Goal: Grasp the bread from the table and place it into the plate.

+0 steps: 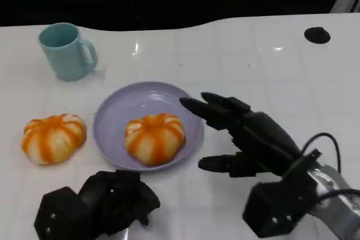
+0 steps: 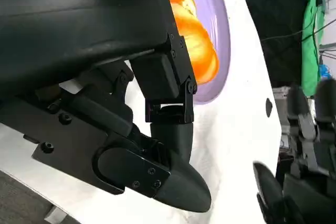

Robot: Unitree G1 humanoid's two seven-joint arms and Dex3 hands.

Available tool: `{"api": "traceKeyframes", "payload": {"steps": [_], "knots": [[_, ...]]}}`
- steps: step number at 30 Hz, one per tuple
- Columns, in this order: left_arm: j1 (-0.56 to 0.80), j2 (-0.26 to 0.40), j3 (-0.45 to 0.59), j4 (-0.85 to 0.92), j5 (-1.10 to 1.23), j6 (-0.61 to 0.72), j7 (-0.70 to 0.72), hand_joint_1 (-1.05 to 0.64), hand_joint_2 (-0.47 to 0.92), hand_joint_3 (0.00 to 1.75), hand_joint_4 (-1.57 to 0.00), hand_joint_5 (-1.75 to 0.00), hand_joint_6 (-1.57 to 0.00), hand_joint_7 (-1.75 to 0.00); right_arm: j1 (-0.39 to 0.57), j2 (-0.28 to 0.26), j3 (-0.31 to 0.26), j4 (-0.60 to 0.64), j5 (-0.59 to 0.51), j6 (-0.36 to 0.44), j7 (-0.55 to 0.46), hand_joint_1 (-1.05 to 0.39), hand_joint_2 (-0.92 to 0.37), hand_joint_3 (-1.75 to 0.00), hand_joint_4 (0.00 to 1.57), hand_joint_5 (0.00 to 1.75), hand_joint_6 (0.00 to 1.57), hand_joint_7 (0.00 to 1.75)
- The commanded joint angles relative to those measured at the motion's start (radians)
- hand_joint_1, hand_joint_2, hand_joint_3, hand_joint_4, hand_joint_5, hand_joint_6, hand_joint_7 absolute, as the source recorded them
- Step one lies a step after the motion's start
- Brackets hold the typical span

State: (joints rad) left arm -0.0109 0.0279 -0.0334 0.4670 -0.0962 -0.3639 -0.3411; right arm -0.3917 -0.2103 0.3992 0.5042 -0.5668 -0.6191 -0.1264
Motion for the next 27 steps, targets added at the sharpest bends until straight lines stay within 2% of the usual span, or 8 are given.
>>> {"api": "traceKeyframes", "payload": {"steps": [1, 6, 15, 16, 18, 20, 23, 27], "knots": [[0.008, 0.012, 0.003, 0.017, 0.008, 0.003, 0.004, -1.04, 0.84, 0.00, -0.89, -1.52, -1.30, -0.74, 0.057, -0.058, -0.042, -0.016, 0.001, -0.082, -0.065, -0.50, -0.92, -0.08, 0.09, 0.24, 0.24, 0.04], [0.009, 0.010, 0.003, 0.011, 0.009, 0.008, 0.009, -1.04, 0.83, 0.00, -0.89, -1.52, -1.31, -0.73, 0.127, -0.104, -0.074, -0.029, 0.001, -0.142, -0.102, -0.50, -0.92, -0.09, 0.10, 0.27, 0.29, 0.06], [0.009, 0.008, 0.004, 0.006, 0.009, 0.016, 0.012, -1.04, 0.83, 0.00, -0.88, -1.53, -1.32, -0.73, 0.201, -0.120, -0.138, 0.016, 0.000, -0.246, -0.223, -0.39, -0.91, -0.09, 0.59, 0.71, 0.77, 0.23], [0.009, 0.008, 0.004, 0.004, 0.010, 0.017, 0.012, -1.04, 0.83, 0.00, -0.88, -1.53, -1.31, -0.73, 0.210, -0.114, -0.145, 0.021, 0.009, -0.250, -0.231, -0.37, -0.88, -0.14, 0.63, 0.88, 0.84, 0.28], [0.010, 0.008, 0.004, 0.002, 0.010, 0.019, 0.013, -1.04, 0.83, 0.00, -0.88, -1.53, -1.31, -0.73, 0.224, -0.107, -0.157, 0.023, 0.013, -0.254, -0.246, -0.31, -0.58, -0.73, 0.68, 1.17, 0.85, 0.59], [0.010, 0.009, 0.004, 0.001, 0.011, 0.021, 0.014, -1.04, 0.83, 0.00, -0.87, -1.54, -1.32, -0.73, 0.241, -0.102, -0.169, 0.022, 0.026, -0.259, -0.248, -0.23, -0.45, -1.04, 0.75, 1.35, 0.87, 0.83], [0.008, 0.011, 0.005, 0.003, 0.010, 0.017, 0.009, -1.04, 0.84, 0.00, -0.87, -1.54, -1.32, -0.73, 0.259, -0.103, -0.178, 0.027, 0.048, -0.275, -0.236, -0.21, -0.44, -1.16, 0.81, 1.62, 0.84, 1.10], [0.008, 0.012, 0.005, 0.001, 0.009, 0.020, 0.007, -1.04, 0.83, 0.00, -0.87, -1.54, -1.31, -0.74, 0.289, -0.106, -0.184, 0.007, 0.056, -0.267, -0.222, -0.25, -0.42, -1.16, 0.86, 1.73, 0.81, 1.20]]}}
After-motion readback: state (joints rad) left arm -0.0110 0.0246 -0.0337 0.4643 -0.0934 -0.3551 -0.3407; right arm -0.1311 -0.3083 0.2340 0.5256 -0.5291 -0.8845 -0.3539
